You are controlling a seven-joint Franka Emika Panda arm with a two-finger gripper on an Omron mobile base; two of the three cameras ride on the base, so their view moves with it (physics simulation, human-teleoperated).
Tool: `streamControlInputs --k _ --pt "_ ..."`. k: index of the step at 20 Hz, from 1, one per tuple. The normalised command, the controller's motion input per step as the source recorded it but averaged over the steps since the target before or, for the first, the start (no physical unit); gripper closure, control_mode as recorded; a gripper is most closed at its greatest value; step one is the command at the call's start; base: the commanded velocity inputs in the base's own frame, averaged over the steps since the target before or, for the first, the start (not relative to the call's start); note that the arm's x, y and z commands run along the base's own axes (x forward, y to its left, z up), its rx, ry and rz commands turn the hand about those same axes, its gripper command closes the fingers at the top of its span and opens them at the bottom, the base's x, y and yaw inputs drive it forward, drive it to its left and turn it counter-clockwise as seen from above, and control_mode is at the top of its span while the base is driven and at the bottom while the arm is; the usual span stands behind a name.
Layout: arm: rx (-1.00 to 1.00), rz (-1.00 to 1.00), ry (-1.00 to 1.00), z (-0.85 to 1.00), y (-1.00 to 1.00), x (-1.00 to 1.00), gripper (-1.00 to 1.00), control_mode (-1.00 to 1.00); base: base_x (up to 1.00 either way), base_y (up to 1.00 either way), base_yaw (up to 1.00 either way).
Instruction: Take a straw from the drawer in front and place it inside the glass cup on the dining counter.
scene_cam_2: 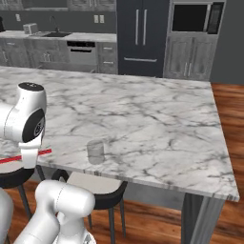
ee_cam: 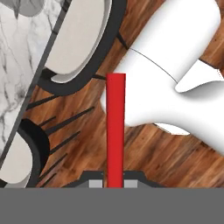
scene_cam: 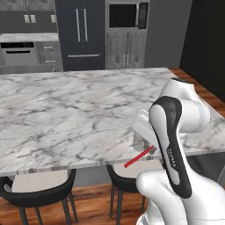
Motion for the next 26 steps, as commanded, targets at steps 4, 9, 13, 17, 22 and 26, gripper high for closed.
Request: streamControlInputs --k 4,9,13,17,22,26 --pt "-0.02 0.00 -0.07 0.14 0.00 0.39 1.00 -1.00 0.17 0.01 0.00" --pt "0.00 0.17 -0.25 0.34 -0.01 0.38 1.00 -1.00 0.00 0.00 0.00" --pt "0.00 0.28 -0.27 0.37 -0.20 0.28 1.00 -1.00 0.00 0.00 0.00" --pt "0.00 0.35 -0.31 0.29 -0.54 0.03 1.00 -1.00 0.00 0.00 0.00" --pt "0.00 0.45 -0.41 0.20 -0.70 0.00 1.00 -1.00 0.00 0.00 0.00" --pt "0.01 0.42 -0.35 0.13 -0.28 0.24 1.00 -1.00 0.00 0.00 0.00"
